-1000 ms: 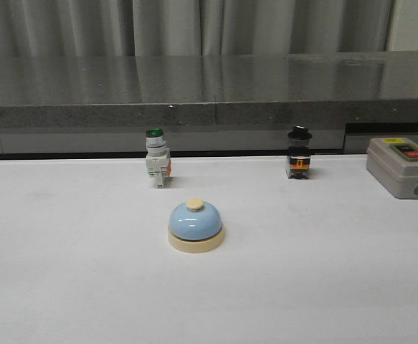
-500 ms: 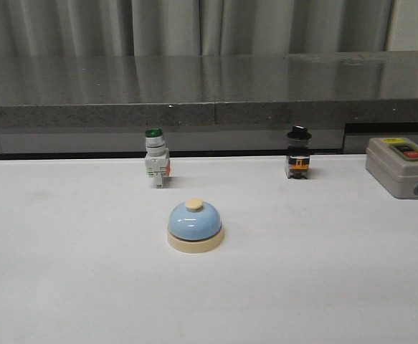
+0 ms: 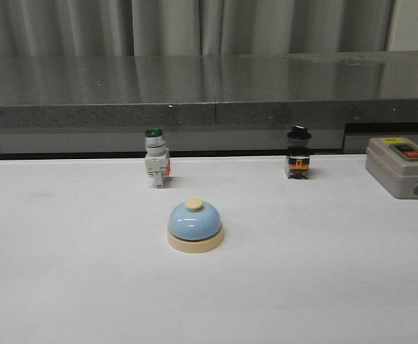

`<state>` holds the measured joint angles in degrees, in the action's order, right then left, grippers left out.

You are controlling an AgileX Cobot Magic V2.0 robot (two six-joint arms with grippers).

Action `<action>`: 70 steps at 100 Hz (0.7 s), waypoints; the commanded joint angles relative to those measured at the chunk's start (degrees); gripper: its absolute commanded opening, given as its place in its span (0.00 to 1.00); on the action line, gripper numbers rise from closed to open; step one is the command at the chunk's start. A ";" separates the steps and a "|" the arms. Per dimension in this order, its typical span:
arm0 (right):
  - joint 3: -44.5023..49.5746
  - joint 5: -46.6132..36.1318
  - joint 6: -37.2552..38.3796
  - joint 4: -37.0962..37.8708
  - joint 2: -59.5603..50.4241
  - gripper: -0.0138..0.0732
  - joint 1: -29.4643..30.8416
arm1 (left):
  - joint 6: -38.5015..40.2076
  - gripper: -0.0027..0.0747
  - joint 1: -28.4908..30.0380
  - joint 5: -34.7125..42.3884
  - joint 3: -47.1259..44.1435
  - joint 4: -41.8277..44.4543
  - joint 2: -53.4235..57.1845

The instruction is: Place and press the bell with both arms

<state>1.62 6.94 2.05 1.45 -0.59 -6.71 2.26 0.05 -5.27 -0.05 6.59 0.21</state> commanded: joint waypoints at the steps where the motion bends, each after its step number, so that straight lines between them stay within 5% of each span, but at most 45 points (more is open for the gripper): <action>1: -0.89 -5.00 -0.19 -0.07 -1.05 0.09 0.29 | 0.46 0.01 -0.01 4.80 -2.34 -0.51 1.81; 44: -1.92 -5.40 -0.19 -0.56 -1.00 0.09 0.29 | 0.46 0.01 -0.01 4.80 -2.34 -0.51 1.81; 70: -12.31 -0.06 -0.19 -0.56 5.80 0.09 0.29 | 0.46 0.01 -0.01 4.80 -2.34 -0.51 1.81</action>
<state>-5.28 8.30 2.05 1.14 1.32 -6.71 2.26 0.05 -5.22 -0.05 6.59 0.21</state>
